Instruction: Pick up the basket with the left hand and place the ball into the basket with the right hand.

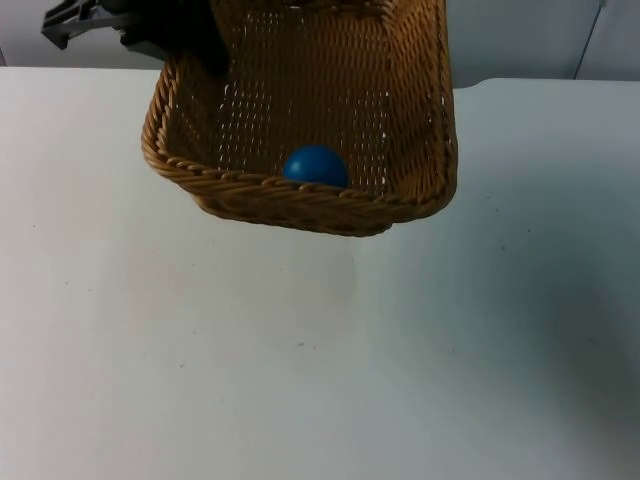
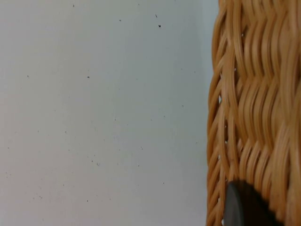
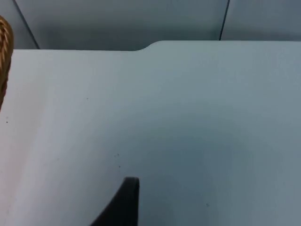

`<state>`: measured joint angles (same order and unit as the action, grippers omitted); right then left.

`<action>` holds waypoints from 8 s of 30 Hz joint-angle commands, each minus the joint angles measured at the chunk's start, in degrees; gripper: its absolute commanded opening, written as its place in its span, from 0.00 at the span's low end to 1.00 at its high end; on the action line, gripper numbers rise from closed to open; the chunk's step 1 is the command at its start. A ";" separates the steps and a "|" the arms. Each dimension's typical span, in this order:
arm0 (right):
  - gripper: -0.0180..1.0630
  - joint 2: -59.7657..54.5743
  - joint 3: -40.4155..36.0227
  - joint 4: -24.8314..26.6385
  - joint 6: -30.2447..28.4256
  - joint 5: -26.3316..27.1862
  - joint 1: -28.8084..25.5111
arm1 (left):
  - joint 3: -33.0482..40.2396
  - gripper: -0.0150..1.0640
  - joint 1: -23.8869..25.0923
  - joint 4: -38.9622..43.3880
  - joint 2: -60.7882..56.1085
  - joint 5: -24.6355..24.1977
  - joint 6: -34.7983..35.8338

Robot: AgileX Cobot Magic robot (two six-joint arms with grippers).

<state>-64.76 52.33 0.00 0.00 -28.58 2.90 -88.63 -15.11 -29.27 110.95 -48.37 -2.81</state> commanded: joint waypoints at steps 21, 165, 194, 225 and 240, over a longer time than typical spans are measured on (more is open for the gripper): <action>0.98 2.51 -1.73 -1.59 1.38 2.09 -0.26 | 8.00 0.01 0.06 -7.21 4.38 10.45 -7.05; 0.98 3.49 -1.73 0.00 6.02 3.61 -0.26 | 3.41 0.99 0.16 38.44 -33.18 -3.74 14.38; 0.98 41.71 -1.73 -5.05 6.65 -27.47 6.20 | 46.22 0.99 -6.83 37.93 -87.37 1.78 6.85; 0.98 63.85 -19.68 2.69 -4.91 -33.41 6.20 | 57.25 0.99 -7.92 30.08 -101.76 -9.81 1.76; 0.98 64.76 -22.99 2.94 -5.02 -33.28 6.20 | 57.74 0.99 -7.92 30.02 -109.29 -9.00 1.76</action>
<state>-0.40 29.68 2.84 -4.55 -62.13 8.90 -30.97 -22.65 0.91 2.63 -58.11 -1.05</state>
